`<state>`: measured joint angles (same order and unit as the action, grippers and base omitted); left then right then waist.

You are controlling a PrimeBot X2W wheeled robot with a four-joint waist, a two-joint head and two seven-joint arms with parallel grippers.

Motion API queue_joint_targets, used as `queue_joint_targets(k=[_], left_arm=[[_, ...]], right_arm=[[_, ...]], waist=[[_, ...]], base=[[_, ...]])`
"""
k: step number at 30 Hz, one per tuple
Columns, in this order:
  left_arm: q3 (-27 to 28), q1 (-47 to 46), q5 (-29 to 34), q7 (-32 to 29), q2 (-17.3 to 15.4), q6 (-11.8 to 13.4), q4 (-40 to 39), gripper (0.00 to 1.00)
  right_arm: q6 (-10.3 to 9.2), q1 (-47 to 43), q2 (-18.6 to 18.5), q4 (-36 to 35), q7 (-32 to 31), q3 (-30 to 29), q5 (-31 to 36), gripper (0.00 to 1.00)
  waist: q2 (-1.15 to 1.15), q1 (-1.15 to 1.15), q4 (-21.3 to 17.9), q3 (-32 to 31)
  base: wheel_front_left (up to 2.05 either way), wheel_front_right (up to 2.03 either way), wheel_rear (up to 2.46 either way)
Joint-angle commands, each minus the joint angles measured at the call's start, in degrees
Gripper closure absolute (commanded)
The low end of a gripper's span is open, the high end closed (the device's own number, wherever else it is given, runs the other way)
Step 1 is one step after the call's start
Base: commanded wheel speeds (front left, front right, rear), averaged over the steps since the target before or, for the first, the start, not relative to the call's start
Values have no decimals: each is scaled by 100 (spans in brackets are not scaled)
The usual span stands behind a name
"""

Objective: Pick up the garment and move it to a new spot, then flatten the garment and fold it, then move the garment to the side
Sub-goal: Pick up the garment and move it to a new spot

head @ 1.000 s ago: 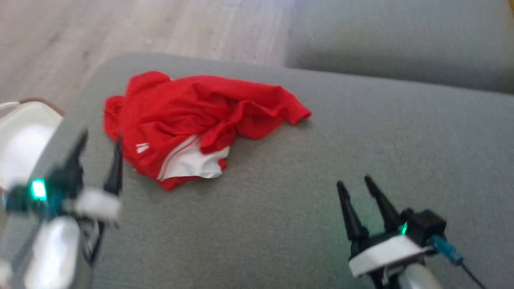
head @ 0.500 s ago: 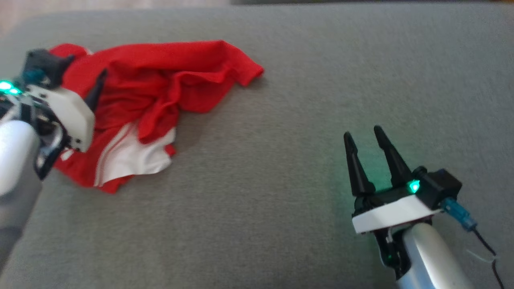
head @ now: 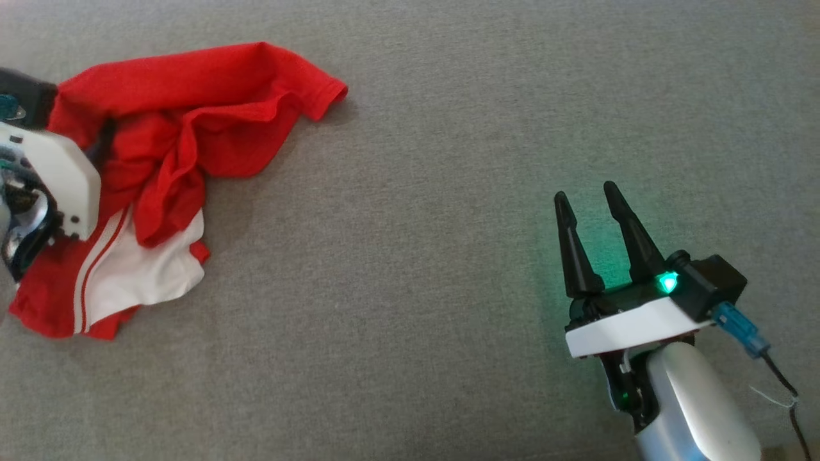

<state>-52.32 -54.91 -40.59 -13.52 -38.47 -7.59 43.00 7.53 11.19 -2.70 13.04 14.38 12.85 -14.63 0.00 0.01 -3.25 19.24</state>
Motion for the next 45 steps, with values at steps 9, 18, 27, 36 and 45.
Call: queue_joint_targets(k=[9,18,27,36,45], left_arm=[[249,-726,10,1232,-145,27,119,100],[318,-956,140,1706,-50,237,-711,100],[251,-935,68,1104,-72,570,-2335,100],[139,-901,-119,302,-50,889,-3891,100],[-146,-1068,-157,-65,358,798,-4006,100]], right_arm=[[-4,5,-18,-84,62,82,-45,0],[-4,-296,-18,50,62,7,-96,0],[-4,-399,-18,72,62,75,-194,0],[-4,-291,-18,-40,62,52,-297,0],[-4,-27,-18,-301,62,84,-452,0]], waist=[[0,-1,25,-431],[0,-1,266,-1132],[0,-1,244,-1501],[0,-1,-329,-1453],[0,-1,-1153,-983]], base=[[0,0,0],[0,0,0],[0,0,0],[0,0,0],[0,0,0]])
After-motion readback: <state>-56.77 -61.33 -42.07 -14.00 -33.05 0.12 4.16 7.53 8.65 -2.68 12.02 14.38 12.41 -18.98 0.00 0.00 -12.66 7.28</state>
